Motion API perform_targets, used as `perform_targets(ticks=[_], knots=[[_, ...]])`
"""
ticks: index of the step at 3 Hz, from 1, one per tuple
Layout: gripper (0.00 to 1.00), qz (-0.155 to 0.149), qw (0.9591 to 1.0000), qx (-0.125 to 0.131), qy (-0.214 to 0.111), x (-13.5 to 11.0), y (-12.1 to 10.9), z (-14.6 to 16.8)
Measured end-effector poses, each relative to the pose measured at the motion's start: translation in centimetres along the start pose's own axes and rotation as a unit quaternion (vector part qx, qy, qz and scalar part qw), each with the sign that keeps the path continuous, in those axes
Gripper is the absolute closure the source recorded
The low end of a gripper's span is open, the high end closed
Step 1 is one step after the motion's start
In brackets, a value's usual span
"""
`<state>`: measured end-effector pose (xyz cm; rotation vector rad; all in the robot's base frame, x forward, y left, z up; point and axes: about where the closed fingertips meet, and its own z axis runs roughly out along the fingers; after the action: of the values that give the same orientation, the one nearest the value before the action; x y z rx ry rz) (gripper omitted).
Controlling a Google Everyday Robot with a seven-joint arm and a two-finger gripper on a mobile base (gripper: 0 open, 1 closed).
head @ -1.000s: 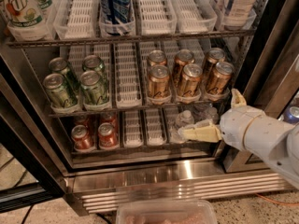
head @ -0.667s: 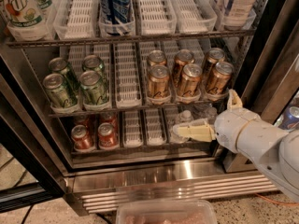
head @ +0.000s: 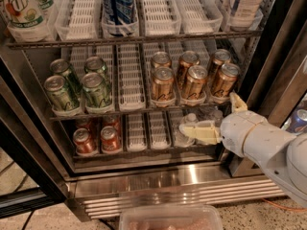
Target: Pick orange can from middle shelf of fridge
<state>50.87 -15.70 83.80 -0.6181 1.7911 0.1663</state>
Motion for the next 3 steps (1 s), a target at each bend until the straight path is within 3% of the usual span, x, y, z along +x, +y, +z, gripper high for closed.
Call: perform_targets(ticks=[1, 2, 3], knots=[[0.17, 0.0, 1.0, 0.0, 0.0, 0.0, 0.0, 0.0], [0.33, 0.0, 1.0, 0.0, 0.0, -0.01, 0.01, 0.01], [0.31, 0.0, 1.0, 0.0, 0.0, -0.03, 0.02, 0.03]])
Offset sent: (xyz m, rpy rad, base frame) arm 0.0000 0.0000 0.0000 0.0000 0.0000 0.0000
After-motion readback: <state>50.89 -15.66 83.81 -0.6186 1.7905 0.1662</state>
